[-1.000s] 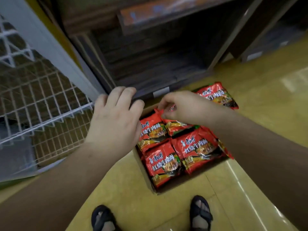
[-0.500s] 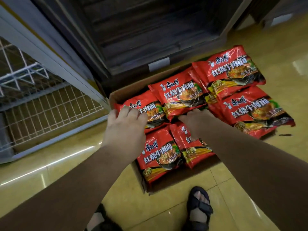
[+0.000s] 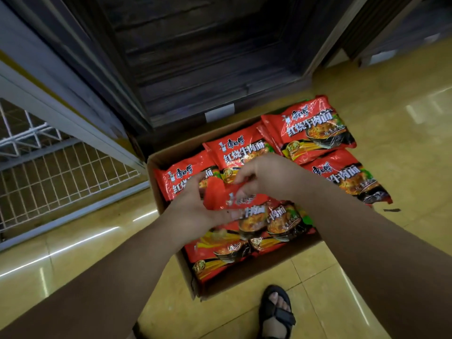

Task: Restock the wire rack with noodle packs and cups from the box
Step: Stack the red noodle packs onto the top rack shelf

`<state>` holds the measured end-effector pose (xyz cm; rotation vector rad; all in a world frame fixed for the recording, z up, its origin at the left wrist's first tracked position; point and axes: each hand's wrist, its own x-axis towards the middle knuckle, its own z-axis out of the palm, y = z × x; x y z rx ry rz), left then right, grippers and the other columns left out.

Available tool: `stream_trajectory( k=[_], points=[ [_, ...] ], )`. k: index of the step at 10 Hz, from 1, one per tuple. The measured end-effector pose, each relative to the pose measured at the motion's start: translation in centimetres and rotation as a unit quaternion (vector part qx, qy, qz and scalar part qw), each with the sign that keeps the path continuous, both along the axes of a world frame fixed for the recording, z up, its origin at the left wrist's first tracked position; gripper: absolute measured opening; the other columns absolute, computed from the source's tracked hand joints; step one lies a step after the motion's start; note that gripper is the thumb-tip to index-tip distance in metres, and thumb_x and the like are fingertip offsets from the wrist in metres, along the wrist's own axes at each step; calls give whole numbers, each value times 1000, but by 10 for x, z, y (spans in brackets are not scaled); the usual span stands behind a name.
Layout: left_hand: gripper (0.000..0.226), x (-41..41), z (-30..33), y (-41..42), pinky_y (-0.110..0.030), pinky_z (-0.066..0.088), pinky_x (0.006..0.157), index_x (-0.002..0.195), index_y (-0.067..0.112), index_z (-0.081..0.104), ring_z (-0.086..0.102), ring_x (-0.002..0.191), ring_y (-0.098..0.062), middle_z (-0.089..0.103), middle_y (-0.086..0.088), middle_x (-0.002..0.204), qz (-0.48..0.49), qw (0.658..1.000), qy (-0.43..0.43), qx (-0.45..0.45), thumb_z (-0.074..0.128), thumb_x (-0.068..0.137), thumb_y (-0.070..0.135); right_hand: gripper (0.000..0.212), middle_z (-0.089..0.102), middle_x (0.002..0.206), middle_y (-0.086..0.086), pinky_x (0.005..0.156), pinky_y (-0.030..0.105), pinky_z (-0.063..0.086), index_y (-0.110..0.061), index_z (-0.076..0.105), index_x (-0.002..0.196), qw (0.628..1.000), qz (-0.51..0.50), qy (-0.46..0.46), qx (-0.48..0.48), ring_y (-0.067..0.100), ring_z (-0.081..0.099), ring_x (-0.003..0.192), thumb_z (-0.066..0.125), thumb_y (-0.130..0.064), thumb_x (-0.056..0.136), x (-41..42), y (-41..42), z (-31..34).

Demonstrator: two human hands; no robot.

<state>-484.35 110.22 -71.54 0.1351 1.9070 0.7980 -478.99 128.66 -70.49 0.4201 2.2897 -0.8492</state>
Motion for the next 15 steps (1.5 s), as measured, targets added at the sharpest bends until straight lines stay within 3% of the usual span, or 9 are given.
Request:
stream_trajectory(
  k=[2, 4, 6, 7, 9, 10, 12, 13, 15],
  points=[
    [39, -10, 12, -3, -27, 54, 73, 99, 40, 60, 66, 86, -5, 69, 15, 93, 57, 997, 44, 28, 86, 73, 28, 22, 69, 107, -17, 90, 16, 49, -30, 73, 108, 965, -198, 88, -151, -3, 62, 100, 74, -33, 86, 1, -5, 7],
    [49, -33, 36, -18, -35, 56, 82, 114, 30, 59, 66, 93, -10, 69, 10, 102, 12, 996, 81, -19, 86, 73, 35, 34, 68, 94, 10, 75, 34, 51, -6, 68, 107, 927, -373, -29, 27, 24, 62, 81, 49, -33, 100, 15, -9, -58],
    [50, -55, 55, -39, -24, 50, 68, 117, 32, 59, 66, 90, -9, 69, 13, 101, 67, 994, 82, 14, 83, 74, 38, 50, 60, 118, 18, 70, 43, 58, -9, 51, 121, 694, -688, -97, -186, 33, 68, 90, 60, -49, 93, 9, -28, -100],
    [46, -66, 58, -54, -28, 54, 74, 113, 31, 62, 68, 89, -10, 72, 11, 100, 78, 992, 94, 19, 84, 73, 38, 51, 67, 103, 17, 58, 36, 56, -10, 54, 113, 676, -709, -71, -190, 28, 71, 81, 66, -53, 87, -6, -30, -106],
    [50, -66, 68, -74, -46, 57, 87, 117, 27, 61, 70, 92, -18, 73, 6, 101, 121, 989, 85, 20, 84, 73, 34, 33, 72, 90, 20, 58, 34, 59, -2, 58, 109, 682, -713, -62, -152, 26, 73, 75, 66, -30, 94, 3, -33, -99],
    [50, -61, 84, -79, -48, 57, 87, 116, 27, 60, 72, 91, -20, 74, 4, 101, 137, 988, 73, 27, 85, 72, 33, 33, 68, 104, 18, 41, 23, 54, 3, 53, 129, 742, -650, -55, -153, 21, 64, 70, 48, -15, 102, 22, -37, -86],
    [44, -58, 139, -86, -38, 58, 81, 111, 27, 63, 72, 88, -15, 75, 6, 98, 142, 983, 98, 66, 85, 73, 31, 31, 54, 78, 0, 59, 27, 54, 2, 57, 126, 804, -588, -25, -84, 14, 54, 67, 50, -13, 99, 31, -52, -18],
    [43, -56, 175, -90, -42, 59, 84, 111, 25, 64, 73, 88, -18, 76, 4, 97, 139, 982, 93, 89, 86, 74, 28, 19, 64, 91, 3, 76, 30, 59, -4, 59, 114, 812, -576, -11, -88, 15, 60, 75, 52, -14, 99, 38, -63, 34],
    [33, -57, 274, -104, -33, 58, 74, 102, 27, 66, 74, 79, -13, 78, 6, 87, 142, 972, 124, 140, 85, 75, 26, 12, 72, 89, 23, 75, 40, 62, -1, 62, 97, 807, -565, 72, -153, 28, 71, 80, 60, -12, 95, 47, -62, 146]
  ],
)
